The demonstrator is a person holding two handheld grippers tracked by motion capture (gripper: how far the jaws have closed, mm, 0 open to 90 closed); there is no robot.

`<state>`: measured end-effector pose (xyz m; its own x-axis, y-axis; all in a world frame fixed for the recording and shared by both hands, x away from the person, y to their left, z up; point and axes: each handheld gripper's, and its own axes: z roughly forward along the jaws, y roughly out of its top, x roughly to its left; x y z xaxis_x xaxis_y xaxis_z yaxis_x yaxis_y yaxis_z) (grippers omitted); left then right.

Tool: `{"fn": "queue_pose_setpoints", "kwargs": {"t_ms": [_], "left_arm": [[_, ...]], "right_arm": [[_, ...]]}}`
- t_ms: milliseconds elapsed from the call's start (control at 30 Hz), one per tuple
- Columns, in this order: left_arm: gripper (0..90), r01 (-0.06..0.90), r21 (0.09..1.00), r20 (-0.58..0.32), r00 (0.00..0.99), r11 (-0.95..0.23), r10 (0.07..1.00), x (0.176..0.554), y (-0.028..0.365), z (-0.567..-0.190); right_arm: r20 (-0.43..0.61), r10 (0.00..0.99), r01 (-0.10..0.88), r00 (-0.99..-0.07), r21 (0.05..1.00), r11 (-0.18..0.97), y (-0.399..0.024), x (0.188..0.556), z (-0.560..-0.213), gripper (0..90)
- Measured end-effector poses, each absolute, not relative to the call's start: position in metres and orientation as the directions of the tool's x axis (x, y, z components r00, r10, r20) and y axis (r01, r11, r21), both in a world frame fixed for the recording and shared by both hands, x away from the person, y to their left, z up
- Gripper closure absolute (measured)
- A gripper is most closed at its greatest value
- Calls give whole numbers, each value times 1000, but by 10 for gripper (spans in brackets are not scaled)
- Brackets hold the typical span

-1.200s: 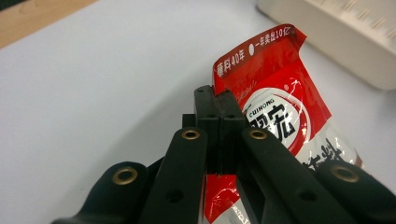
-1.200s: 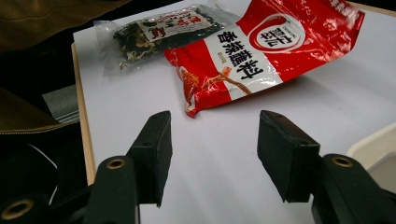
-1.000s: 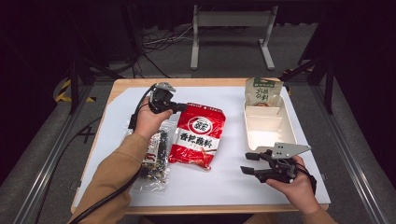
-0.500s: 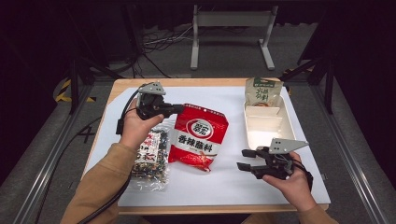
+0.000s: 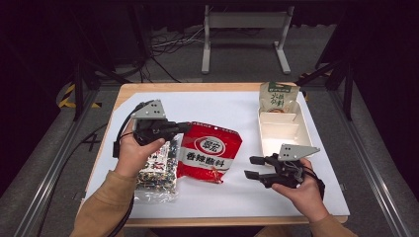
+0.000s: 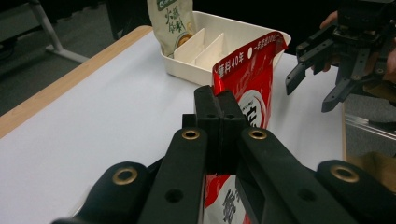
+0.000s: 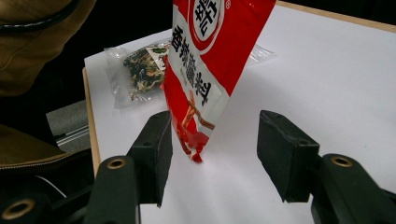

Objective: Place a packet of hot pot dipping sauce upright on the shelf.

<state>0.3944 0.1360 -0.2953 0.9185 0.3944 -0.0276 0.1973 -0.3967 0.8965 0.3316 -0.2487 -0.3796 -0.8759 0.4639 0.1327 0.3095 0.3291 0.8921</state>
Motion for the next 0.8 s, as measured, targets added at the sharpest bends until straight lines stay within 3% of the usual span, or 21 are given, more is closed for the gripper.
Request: {"fn": "queue_pose_setpoints", "kwargs": {"t_ms": [800], "left_arm": [[900,173,907,-25,932,-384,361,382,140,-294]], "right_arm": [[146,451,301,-881,907,294,-208,356,-392,449]]}}
